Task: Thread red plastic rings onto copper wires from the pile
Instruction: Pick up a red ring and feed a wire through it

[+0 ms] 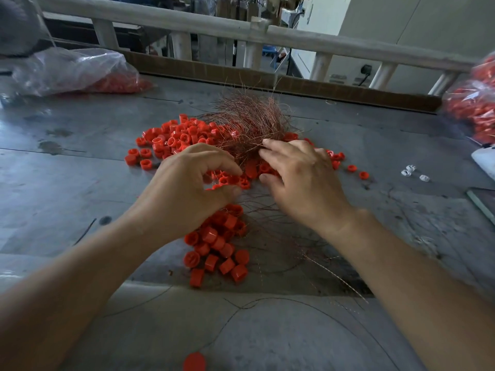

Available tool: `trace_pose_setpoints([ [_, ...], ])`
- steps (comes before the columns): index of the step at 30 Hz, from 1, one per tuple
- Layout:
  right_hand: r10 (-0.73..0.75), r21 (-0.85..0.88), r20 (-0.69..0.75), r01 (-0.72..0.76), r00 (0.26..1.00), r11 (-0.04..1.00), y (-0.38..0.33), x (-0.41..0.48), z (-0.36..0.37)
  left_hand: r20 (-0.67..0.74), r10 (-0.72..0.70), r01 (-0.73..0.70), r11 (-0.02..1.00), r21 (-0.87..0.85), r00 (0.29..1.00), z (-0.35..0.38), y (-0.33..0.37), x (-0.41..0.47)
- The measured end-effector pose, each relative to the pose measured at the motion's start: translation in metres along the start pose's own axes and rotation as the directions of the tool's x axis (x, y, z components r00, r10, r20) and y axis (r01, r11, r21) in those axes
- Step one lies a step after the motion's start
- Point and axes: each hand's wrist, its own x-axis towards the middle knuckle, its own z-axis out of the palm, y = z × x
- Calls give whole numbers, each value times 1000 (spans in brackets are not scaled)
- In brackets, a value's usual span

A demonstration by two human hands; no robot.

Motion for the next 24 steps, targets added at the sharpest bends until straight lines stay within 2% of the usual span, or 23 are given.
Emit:
trace_pose_setpoints([
  [6, 24, 120, -203, 1, 979, 993, 4, -2, -7, -1, -25, 25, 999, -43, 1000, 0, 1, -1],
  [11, -19, 222, -323, 96, 946, 970, 6, -5, -16, -23, -30, 28, 997, -72, 999, -1, 1, -2],
  [16, 84, 459, -236, 35, 968, 888, 5, -7, -19, -56, -25, 19, 994, -107, 998, 0, -1, -1],
  [18, 133, 549, -196, -4, 971, 836, 4, -8, -21, -45, 17, -25, 985, -174, 999, -2, 0, -2],
  [20, 122, 585, -198, 17, 973, 811, 2, -10, -24, -4, 109, -107, 965, -240, 994, -2, 2, -3],
  [24, -10, 550, -324, 197, 946, 811, -6, -15, -28, 109, 163, -93, 876, -474, 980, -1, 6, -7],
])
